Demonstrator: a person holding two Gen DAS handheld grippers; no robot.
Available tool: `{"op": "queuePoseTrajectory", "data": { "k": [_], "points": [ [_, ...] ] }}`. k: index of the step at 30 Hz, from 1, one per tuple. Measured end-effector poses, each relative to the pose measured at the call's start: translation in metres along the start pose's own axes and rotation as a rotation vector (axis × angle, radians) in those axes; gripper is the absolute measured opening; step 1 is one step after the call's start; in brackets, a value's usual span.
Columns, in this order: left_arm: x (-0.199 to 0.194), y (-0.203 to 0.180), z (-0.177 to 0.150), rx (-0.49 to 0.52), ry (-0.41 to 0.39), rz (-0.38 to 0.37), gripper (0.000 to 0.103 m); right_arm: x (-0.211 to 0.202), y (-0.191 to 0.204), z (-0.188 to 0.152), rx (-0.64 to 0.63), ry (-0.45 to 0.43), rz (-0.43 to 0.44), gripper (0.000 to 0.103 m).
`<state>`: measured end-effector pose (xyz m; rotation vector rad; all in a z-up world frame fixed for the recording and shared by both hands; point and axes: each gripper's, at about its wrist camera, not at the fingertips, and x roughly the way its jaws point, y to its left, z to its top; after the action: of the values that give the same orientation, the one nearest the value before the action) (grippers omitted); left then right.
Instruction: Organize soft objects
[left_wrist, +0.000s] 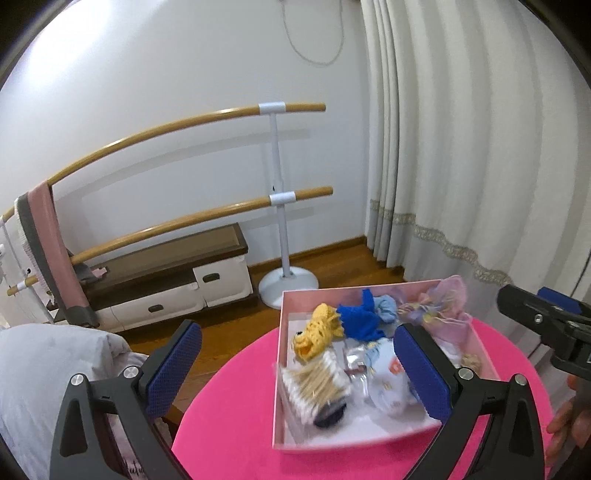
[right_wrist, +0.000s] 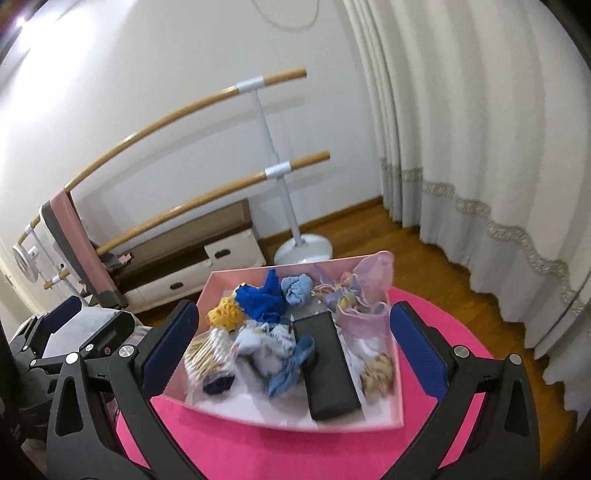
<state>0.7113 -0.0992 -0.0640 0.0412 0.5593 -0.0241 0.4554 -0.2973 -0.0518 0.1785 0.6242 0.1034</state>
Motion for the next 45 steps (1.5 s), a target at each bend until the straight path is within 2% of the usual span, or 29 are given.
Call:
{"op": "queuePoseTrajectory", "data": {
  "k": [5, 9, 11, 18, 23, 29, 38, 45],
  "points": [
    [-0.073, 0.012, -0.054, -0.027, -0.062, 0.015, 0.103, -0.066, 0.010, -0.023, -0.018, -0.073, -0.038, 0.103],
    [-0.108, 0.006, -0.075, -0.026, -0.105, 0.031, 0.103, -0.109, 0.016, -0.044, -0.023, -0.119, -0.065, 0.103],
    [-0.131, -0.002, -0.096, -0.016, -0.124, 0.038, 0.103, -0.130, 0.019, -0.057, -0.027, -0.139, -0.072, 0.103],
    [-0.165, -0.015, -0.136, -0.018, -0.144, 0.033, 0.103, -0.189, 0.027, -0.102, -0.038, -0.189, -0.091, 0.103],
    [-0.208, -0.008, -0.173, -0.052, -0.162, 0.011, 0.103, -0.214, 0.033, -0.128, -0.051, -0.200, -0.106, 0.103],
    [-0.270, -0.001, -0.213, -0.057, -0.191, 0.034, 0.103, -0.240, 0.044, -0.149, -0.073, -0.217, -0.113, 0.103],
    [-0.334, 0.005, -0.243, -0.050, -0.202, 0.057, 0.103, -0.259, 0.070, -0.174, -0.125, -0.228, -0.104, 0.103],
    [-0.361, 0.007, -0.256, -0.065, -0.204, 0.053, 0.103, -0.265, 0.078, -0.184, -0.139, -0.224, -0.099, 0.103]
  ]
}}
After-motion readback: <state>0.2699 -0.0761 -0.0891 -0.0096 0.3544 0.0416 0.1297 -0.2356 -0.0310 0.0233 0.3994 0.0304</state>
